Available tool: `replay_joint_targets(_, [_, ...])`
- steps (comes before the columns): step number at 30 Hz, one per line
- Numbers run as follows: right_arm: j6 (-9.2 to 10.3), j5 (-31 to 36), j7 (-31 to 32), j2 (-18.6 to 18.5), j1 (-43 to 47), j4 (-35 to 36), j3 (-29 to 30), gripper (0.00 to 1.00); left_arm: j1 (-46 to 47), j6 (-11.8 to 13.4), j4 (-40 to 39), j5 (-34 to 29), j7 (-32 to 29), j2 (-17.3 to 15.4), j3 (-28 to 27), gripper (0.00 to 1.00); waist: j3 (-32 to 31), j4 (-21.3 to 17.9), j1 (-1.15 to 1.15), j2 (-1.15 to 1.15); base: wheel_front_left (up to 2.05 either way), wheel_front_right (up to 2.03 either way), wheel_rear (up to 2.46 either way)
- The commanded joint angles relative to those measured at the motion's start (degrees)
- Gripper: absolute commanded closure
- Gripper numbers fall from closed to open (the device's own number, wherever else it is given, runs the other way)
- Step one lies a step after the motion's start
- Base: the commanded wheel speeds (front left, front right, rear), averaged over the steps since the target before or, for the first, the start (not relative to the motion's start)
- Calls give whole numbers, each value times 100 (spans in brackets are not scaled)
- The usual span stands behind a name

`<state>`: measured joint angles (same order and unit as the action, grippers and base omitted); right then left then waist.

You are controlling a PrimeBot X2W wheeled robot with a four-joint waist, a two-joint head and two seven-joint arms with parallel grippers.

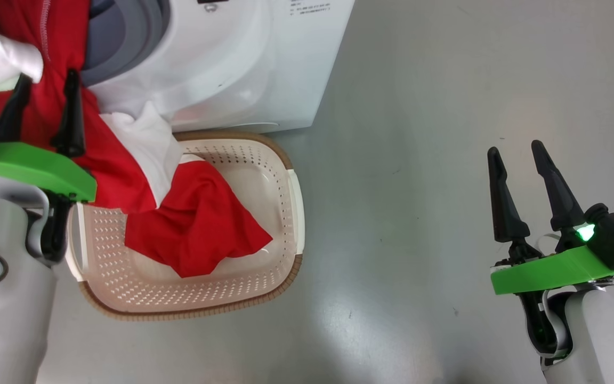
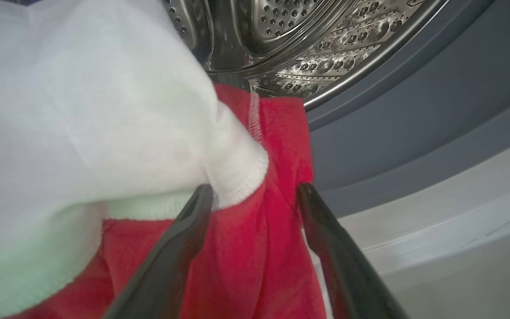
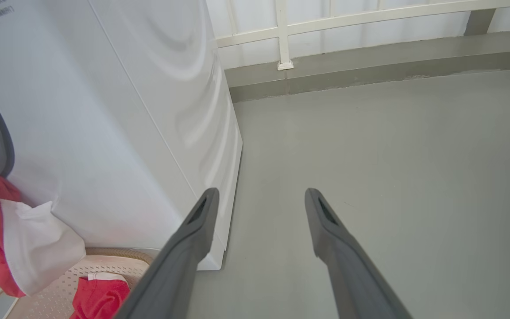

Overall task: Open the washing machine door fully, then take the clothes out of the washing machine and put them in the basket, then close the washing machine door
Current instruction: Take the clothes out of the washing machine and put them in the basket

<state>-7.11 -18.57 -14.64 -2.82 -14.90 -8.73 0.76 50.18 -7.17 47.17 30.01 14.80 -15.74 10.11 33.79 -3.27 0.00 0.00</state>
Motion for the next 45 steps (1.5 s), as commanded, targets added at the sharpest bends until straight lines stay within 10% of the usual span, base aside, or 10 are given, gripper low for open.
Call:
replay_joint_targets(1, [-37, -75, -36, -6, 6, 139, -159, 0, 61, -32, -16, -2, 20, -254, -30, 0, -5, -5, 0, 0, 0, 0, 0])
replay_joint_targets(3, [-37, -82, -36, -6, 10, 141, -168, 0, 123, -32, 70, -23, 20, -291, 28, 6, -12, -17, 0, 0, 0, 0, 0])
replay_joint_targets(5, [-37, -89, -36, -6, 12, 141, -175, 0, 170, -32, 117, -36, 20, -312, 45, 51, -17, -30, 0, 0, 0, 0, 0])
replay_joint_targets(9, [-37, -106, -36, -6, 22, 140, -170, 0, 203, -32, 101, -216, 20, -336, -35, 85, -30, -39, 0, 0, 0, 0, 0])
replay_joint_targets(13, [-37, -108, -36, -6, 38, 133, -161, 0, 171, -32, 25, -350, 20, -300, -153, 100, -50, -18, 0, 0, 0, 0, 0])
replay_joint_targets(30, [-37, -62, -36, -6, 91, 131, -80, 0, -1157, -32, -2015, -705, 20, 435, -1718, 100, -168, 161, 0, 0, 0, 0, 0])
replay_joint_targets(45, [-37, -33, -36, -6, 108, 121, -81, 0, -2380, -32, -2283, -799, 20, 882, -1229, 100, -200, 242, 0, 0, 0, 0, 0])
